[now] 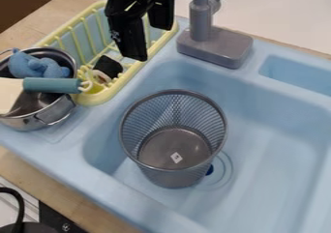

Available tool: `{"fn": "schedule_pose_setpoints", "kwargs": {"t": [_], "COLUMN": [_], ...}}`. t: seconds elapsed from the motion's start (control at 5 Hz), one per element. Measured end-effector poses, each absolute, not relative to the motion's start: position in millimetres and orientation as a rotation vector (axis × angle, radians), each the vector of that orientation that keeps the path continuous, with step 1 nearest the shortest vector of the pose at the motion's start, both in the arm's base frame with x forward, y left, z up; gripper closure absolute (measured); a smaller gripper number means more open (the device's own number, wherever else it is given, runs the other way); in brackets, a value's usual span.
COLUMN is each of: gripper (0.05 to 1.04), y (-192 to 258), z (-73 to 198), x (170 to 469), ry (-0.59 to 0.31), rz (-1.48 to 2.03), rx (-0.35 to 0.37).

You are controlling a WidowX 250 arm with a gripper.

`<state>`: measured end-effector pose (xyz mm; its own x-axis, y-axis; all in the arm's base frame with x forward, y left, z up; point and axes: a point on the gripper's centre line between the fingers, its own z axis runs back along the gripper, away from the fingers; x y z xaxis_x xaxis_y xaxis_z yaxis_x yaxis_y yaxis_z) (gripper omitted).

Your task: Put the chopper inside the basket

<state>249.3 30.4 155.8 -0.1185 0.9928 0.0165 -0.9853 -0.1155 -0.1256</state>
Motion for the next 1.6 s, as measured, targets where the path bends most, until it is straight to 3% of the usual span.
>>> {"fn": "schedule_pose_setpoints", "kwargs": {"t": [0.4,1.0,1.2,1.6], "gripper": [0.085,0.085,0.085,0.085], "y": [38,59,61,65], "z": [153,176,180,166], "x": [235,199,182,157], "ry": [-0.041,-0.112,-0.104,-0.048], "rz": [1.663,1.69,1.712,1.863], "rx": [0.001,0.115,0.119,0.028]}}
